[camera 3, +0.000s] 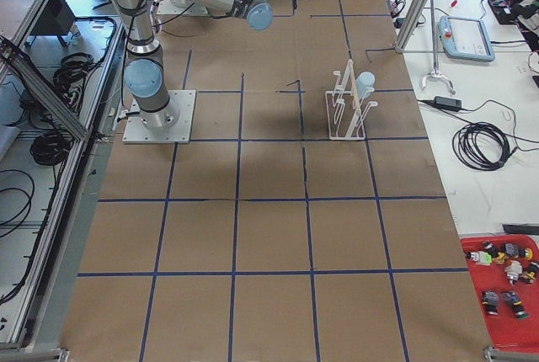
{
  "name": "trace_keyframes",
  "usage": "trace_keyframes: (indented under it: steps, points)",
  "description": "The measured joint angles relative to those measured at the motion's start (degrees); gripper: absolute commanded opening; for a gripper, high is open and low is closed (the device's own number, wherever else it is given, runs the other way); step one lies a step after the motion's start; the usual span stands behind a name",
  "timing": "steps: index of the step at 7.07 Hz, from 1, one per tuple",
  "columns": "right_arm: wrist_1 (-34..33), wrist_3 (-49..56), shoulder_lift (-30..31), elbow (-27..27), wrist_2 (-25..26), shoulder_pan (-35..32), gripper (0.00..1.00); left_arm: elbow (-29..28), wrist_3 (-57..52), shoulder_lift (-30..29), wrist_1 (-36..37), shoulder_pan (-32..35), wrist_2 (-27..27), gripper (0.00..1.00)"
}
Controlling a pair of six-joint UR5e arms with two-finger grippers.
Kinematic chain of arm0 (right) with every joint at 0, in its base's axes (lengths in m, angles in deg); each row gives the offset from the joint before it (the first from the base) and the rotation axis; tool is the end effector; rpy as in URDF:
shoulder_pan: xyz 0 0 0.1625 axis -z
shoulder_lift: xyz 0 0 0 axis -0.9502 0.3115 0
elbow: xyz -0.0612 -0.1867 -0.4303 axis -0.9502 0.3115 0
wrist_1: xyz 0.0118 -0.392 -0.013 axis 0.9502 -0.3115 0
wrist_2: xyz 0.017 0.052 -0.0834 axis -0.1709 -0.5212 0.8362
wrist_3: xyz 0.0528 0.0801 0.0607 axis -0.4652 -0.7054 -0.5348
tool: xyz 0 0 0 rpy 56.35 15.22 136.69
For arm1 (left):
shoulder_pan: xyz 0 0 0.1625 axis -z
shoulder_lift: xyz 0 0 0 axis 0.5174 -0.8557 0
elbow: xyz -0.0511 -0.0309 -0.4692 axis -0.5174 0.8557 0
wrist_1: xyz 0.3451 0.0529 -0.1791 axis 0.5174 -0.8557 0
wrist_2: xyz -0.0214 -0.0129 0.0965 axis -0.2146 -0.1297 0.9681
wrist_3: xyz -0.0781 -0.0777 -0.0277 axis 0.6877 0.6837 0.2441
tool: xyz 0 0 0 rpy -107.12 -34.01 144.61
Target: Transfer IKEA cup to right arm and place on rack
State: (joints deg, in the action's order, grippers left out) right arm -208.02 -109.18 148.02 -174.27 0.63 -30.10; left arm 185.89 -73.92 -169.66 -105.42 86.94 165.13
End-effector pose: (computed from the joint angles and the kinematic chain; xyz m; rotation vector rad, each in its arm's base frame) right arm 0.2642 -0.4889 0.4839 1.1540 1.8474 -0.6536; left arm 0.1215 -0.4213 0.3741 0.0307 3.1276 -0.1049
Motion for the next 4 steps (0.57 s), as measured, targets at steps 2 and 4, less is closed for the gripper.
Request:
trace_keyframes:
  steps: [2,4]
  points:
    - [0.0,0.0,0.0,0.0,0.0,0.0,1.0,-13.3,2.1,-1.8,-11.9,2.3,-0.3,0.0]
    - [0.0,0.0,0.0,0.0,0.0,0.0,1.0,-26.4,3.2,-7.4,-20.0,5.1,-0.4,0.0]
